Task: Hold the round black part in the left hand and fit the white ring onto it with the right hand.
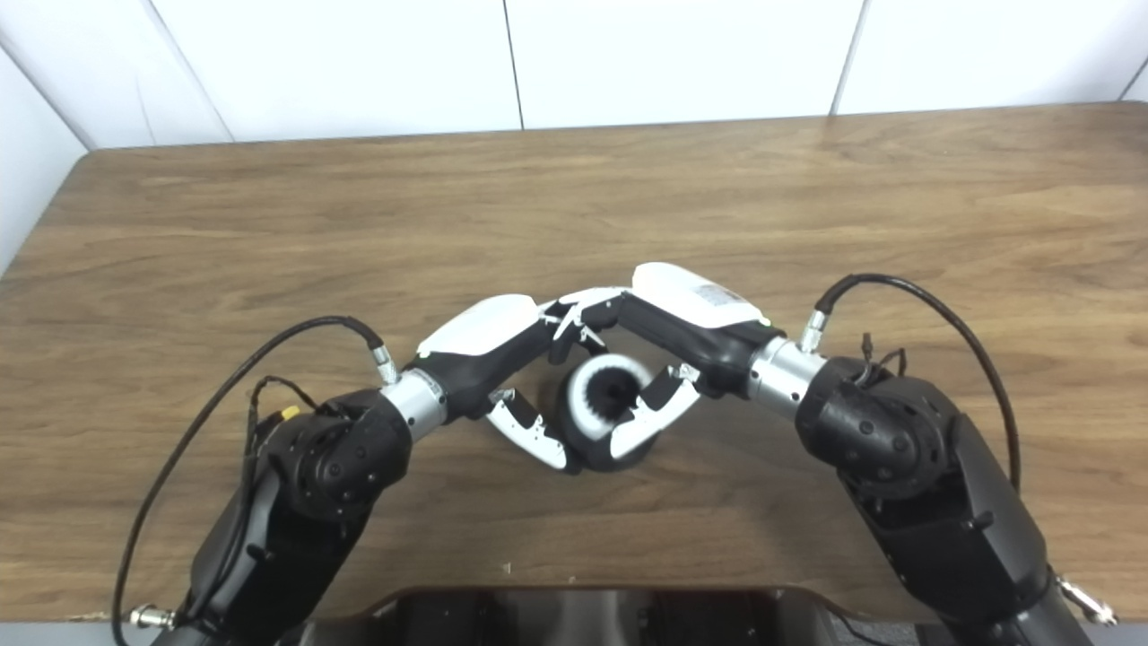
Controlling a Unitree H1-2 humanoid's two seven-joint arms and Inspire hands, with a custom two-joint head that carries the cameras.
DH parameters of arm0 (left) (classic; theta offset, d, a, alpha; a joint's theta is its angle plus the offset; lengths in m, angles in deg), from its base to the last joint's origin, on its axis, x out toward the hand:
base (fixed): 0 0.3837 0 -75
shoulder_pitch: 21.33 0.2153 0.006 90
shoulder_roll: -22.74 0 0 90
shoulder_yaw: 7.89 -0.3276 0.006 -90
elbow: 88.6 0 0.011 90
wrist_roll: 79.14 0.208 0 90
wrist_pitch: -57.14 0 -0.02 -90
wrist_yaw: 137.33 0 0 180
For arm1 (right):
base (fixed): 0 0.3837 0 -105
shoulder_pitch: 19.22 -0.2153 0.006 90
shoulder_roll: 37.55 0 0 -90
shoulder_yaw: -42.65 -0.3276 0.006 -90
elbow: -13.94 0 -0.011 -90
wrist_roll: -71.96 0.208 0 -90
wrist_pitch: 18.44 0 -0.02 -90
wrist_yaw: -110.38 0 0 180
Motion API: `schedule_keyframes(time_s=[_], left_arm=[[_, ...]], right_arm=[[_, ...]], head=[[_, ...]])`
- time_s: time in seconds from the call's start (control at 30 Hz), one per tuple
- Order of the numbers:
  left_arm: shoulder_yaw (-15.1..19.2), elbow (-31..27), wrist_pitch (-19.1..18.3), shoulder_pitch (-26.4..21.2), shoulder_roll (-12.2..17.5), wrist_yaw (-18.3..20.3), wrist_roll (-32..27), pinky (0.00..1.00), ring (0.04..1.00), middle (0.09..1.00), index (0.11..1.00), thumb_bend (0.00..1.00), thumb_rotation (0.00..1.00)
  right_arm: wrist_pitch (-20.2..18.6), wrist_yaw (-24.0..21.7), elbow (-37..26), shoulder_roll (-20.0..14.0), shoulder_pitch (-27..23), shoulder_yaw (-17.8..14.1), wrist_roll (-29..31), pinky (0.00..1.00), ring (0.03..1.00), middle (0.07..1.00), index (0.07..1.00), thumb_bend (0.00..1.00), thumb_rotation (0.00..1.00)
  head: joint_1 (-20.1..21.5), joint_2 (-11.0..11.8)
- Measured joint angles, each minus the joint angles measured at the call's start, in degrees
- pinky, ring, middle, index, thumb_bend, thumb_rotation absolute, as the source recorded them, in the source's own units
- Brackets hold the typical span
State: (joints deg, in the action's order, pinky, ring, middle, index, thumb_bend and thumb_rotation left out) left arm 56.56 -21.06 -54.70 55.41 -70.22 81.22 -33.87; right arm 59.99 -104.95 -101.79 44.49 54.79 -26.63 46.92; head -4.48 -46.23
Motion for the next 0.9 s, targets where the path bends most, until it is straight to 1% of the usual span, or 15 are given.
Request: schedule_keyframes(time_s=[0.07, 0.17, 0.47, 0.53, 0.6, 0.73, 0.9], left_arm=[[0.03, -0.02, -0.19, 0.01, -0.07, 0.0, 0.05, 0.83, 0.989, 0.917, 0.727, 1.0, 0.21], [0.09, -0.09, -0.41, 0.06, -0.08, 0.0, 0.18, 0.83, 0.991, 0.918, 0.73, 1.0, 0.21], [0.3, -1.84, -1.79, 0.71, -0.05, 0.07, 1.22, 0.84, 0.99, 0.92, 0.737, 1.0, 0.21], [0.35, -1.86, -1.84, 0.85, -0.04, 0.07, 1.24, 0.84, 0.992, 0.92, 0.744, 1.0, 0.22], [0.54, -1.99, -1.94, 1.09, -0.03, 0.06, 1.3, 0.84, 0.991, 0.921, 0.757, 1.0, 0.23], [1.23, -2.26, -2.05, 1.93, 0.2, -0.09, 1.73, 0.83, 0.978, 0.917, 0.792, 1.0, 0.26], [2.86, -2.54, -2.03, 2.85, 0.77, -0.23, 1.32, 0.82, 0.964, 0.913, 0.816, 1.0, 0.26]], right_arm=[[0.03, -0.01, 0.22, -0.09, 0.08, -0.07, 0.23, 0.79, 0.886, 0.882, 0.833, 1.0, 0.34], [0.09, 0.01, 0.34, -0.11, 0.41, -0.17, 0.2, 0.78, 0.889, 0.886, 0.837, 1.0, 0.34], [0.91, 0.39, 1.87, -0.11, 1.39, -1.7, 0.35, 0.78, 0.885, 0.882, 0.818, 1.0, 0.35], [0.86, 0.48, 1.87, -0.08, 1.61, -2.14, 0.32, 0.79, 0.885, 0.882, 0.816, 1.0, 0.34], [0.72, 1.06, 1.87, 0.1, 1.9, -2.9, 0.33, 0.79, 0.882, 0.885, 0.823, 1.0, 0.35], [-0.11, 3.7, 2.11, 1.86, 2.87, -6.27, 1.92, 0.82, 0.894, 0.898, 0.84, 1.0, 0.35], [-0.96, 5.78, 2.96, 3.56, 3.45, -8.02, 3.62, 0.81, 0.887, 0.902, 0.838, 1.0, 0.37]], head=[[-0.17, 0.09], [-0.44, 0.17], [-0.44, 0.18], [-0.26, 0.53], [-0.09, 0.88], [-0.17, 1.05], [0.0, 1.67]])
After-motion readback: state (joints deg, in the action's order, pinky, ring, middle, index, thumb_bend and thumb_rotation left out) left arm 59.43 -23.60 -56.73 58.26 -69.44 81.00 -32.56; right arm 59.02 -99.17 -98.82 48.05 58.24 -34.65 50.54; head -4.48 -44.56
